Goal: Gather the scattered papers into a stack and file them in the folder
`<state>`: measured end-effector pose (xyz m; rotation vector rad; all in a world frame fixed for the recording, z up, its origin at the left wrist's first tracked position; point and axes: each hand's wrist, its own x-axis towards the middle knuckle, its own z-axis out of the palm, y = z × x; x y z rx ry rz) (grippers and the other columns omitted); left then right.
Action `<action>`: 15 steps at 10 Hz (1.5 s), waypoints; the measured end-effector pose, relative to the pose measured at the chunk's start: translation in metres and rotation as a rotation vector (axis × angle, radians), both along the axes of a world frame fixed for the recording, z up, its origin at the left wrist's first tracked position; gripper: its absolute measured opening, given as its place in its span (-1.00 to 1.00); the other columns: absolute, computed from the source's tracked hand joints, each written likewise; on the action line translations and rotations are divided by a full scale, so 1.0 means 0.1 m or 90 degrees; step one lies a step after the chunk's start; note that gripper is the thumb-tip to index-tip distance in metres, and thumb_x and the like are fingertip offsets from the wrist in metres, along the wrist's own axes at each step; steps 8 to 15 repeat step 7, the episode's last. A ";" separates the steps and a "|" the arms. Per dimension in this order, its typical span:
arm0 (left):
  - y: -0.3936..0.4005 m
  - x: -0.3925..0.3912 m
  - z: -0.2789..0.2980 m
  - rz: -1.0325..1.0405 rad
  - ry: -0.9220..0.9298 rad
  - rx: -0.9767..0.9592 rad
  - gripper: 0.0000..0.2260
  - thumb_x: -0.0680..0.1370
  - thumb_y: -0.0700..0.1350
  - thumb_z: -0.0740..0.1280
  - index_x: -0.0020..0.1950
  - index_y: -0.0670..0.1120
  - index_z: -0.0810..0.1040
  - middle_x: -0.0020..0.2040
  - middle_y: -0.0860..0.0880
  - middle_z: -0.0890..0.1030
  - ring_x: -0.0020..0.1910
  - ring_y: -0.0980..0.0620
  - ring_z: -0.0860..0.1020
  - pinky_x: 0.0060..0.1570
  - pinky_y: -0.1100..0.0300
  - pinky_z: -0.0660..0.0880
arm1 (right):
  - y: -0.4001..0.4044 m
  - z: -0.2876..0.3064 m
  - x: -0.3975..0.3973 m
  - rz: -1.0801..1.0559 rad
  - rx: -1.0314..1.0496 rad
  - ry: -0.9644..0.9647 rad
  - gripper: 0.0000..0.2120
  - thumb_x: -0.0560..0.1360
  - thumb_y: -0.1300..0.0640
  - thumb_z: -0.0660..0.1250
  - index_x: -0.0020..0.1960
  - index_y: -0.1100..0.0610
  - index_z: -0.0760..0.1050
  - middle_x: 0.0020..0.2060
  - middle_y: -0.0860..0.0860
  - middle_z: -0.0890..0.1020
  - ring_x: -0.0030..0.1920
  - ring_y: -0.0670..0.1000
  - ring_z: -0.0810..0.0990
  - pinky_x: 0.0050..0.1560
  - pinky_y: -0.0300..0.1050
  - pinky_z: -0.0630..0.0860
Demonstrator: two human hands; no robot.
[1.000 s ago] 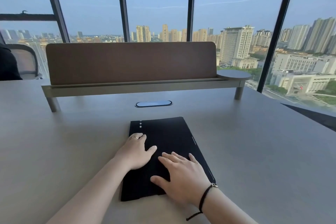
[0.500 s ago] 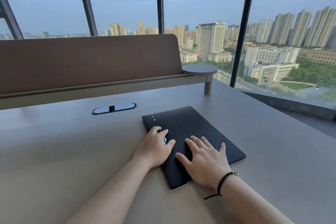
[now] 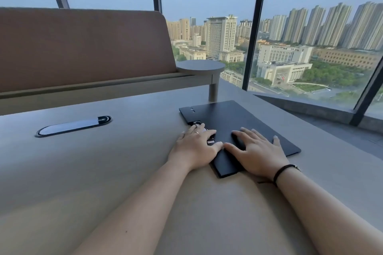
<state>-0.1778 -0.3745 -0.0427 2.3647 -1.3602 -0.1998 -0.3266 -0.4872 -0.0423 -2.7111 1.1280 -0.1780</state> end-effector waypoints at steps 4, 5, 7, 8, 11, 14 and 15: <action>-0.54 0.07 -0.06 -0.021 -0.054 0.050 -0.26 0.44 0.52 -0.02 0.56 0.24 0.19 0.66 -0.02 0.03 0.63 -0.01 -0.04 0.57 -0.04 -0.07 | -0.66 -0.05 0.09 -0.017 -0.018 -0.027 -0.34 0.51 -0.45 -0.02 0.52 -0.19 0.24 0.58 -0.19 0.23 0.59 -0.09 0.13 0.56 0.22 -0.04; -0.47 0.01 -0.06 -0.015 -0.046 0.016 -0.30 0.49 0.47 0.02 0.55 0.18 0.25 0.64 -0.02 0.10 0.61 -0.02 0.08 0.53 -0.01 0.06 | -0.57 -0.07 0.07 -0.018 -0.073 -0.074 -0.43 0.53 -0.39 0.06 0.36 -0.09 0.46 0.42 -0.08 0.50 0.41 0.02 0.45 0.42 0.09 0.29; -0.10 -0.15 -0.04 0.024 0.084 -0.127 -0.50 0.61 0.27 0.06 0.41 0.01 0.43 0.45 -0.04 0.45 0.37 -0.13 0.45 0.28 -0.01 0.41 | 0.08 -0.03 0.03 0.091 -0.187 -0.227 -0.54 0.54 -0.28 0.08 -0.06 -0.02 0.63 -0.09 -0.06 0.71 -0.06 0.08 0.66 -0.10 -0.09 0.49; -0.10 -0.15 -0.04 0.024 0.084 -0.127 -0.50 0.61 0.27 0.06 0.41 0.01 0.43 0.45 -0.04 0.45 0.37 -0.13 0.45 0.28 -0.01 0.41 | 0.08 -0.03 0.03 0.091 -0.187 -0.227 -0.54 0.54 -0.28 0.08 -0.06 -0.02 0.63 -0.09 -0.06 0.71 -0.06 0.08 0.66 -0.10 -0.09 0.49; -0.10 -0.15 -0.04 0.024 0.084 -0.127 -0.50 0.61 0.27 0.06 0.41 0.01 0.43 0.45 -0.04 0.45 0.37 -0.13 0.45 0.28 -0.01 0.41 | 0.08 -0.03 0.03 0.091 -0.187 -0.227 -0.54 0.54 -0.28 0.08 -0.06 -0.02 0.63 -0.09 -0.06 0.71 -0.06 0.08 0.66 -0.10 -0.09 0.49; -0.10 -0.15 -0.04 0.024 0.084 -0.127 -0.50 0.61 0.27 0.06 0.41 0.01 0.43 0.45 -0.04 0.45 0.37 -0.13 0.45 0.28 -0.01 0.41 | 0.08 -0.03 0.03 0.091 -0.187 -0.227 -0.54 0.54 -0.28 0.08 -0.06 -0.02 0.63 -0.09 -0.06 0.71 -0.06 0.08 0.66 -0.10 -0.09 0.49; -0.10 -0.15 -0.04 0.024 0.084 -0.127 -0.50 0.61 0.27 0.06 0.41 0.01 0.43 0.45 -0.04 0.45 0.37 -0.13 0.45 0.28 -0.01 0.41 | 0.08 -0.03 0.03 0.091 -0.187 -0.227 -0.54 0.54 -0.28 0.08 -0.06 -0.02 0.63 -0.09 -0.06 0.71 -0.06 0.08 0.66 -0.10 -0.09 0.49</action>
